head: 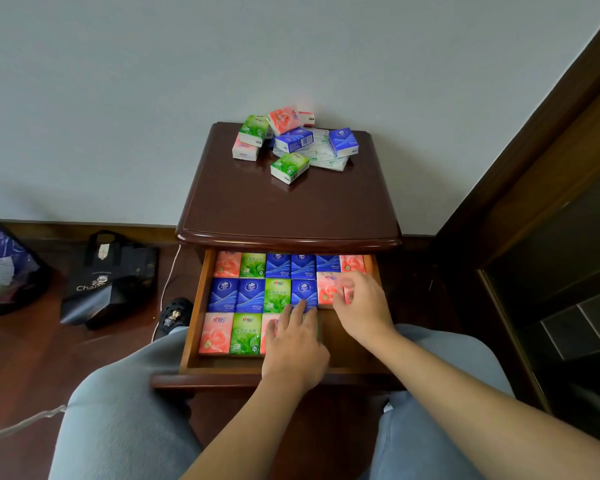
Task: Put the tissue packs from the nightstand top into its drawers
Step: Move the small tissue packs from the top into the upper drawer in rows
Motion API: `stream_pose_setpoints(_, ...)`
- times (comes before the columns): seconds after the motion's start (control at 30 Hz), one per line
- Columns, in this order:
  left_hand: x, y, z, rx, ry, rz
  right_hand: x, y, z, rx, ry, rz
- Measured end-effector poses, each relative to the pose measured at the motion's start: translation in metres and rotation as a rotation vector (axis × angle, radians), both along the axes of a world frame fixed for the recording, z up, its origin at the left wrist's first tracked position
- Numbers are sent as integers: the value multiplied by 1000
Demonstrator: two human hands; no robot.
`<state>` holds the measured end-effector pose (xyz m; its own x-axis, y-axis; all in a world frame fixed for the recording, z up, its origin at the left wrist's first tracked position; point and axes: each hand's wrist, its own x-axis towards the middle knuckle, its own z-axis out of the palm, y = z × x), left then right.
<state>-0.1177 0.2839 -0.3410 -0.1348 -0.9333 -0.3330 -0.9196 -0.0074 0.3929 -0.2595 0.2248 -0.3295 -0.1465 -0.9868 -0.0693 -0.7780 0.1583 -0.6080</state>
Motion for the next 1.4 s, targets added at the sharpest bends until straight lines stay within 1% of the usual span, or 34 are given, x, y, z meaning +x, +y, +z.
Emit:
stream_pose_setpoints(0.03, 0, 0, 1, 1, 7, 6, 4, 5, 4, 111, -163, -138)
stream_pose_setpoints(0.07, 0, 0, 1, 6, 13, 10, 7, 9, 7, 241, -366, -277)
stream_pose_setpoints(0.13, 0, 0, 2, 16, 15, 8, 12, 13, 12, 452, -862, -512)
stream_pose_setpoints(0.17, 0, 0, 2, 21, 10, 2, 11, 14, 15, 499, -1084, -598)
stream_pose_setpoints(0.2, 0, 0, 3, 25, 7, -3, 11, 15, 17, 511, -1248, -662)
stream_pose_setpoints(0.27, 0, 0, 3, 24, 5, -5, 10, 13, 16, 488, -1432, -730)
stream_pose_setpoints(0.33, -1, 0, 3, 18, 0, -4, 10, 9, 12, 443, -1497, -752)
stream_pose_setpoints(0.43, -1, 1, 4, 23, -12, -9, 9, 1, 8, 399, -1542, -757)
stream_pose_setpoints(0.63, -1, 1, 6, 30, -10, -9, 8, -21, 14, 356, -1550, -710)
stream_pose_setpoints(0.87, 0, 1, 4, 32, -5, -8, 3, -27, 19, 337, -1449, -633)
stream_pose_setpoints(0.93, -1, 2, 7, 28, 7, 3, 0, -23, 22, 406, -1354, -602)
stream_pose_setpoints(1.0, -1, 3, 13, -44, 17, 47, -3, -20, 34, 544, -1217, -501)
stream_pose_setpoints(1.07, -1, -4, 26, -224, 41, 110, -8, -22, 55, 654, -1025, -311)
stream_pose_setpoints(1.1, 1, -13, 35, -330, 70, 135, -11, -26, 65, 656, -941, -216)
stream_pose_setpoints(1.17, 5, -39, 56, -515, 144, 169, -14, -39, 84, 555, -816, -105)
stream_pose_setpoints(1.23, 13, -72, 76, -585, 180, 189, -16, -55, 94, 331, -686, -91)
stream_pose_setpoints(1.33, 30, -115, 88, -504, 113, 171, -18, -84, 91, -20, -427, -95)
stream_pose_setpoints(1.4, 43, -136, 82, -411, 33, 159, -19, -104, 77, -132, -353, -86)
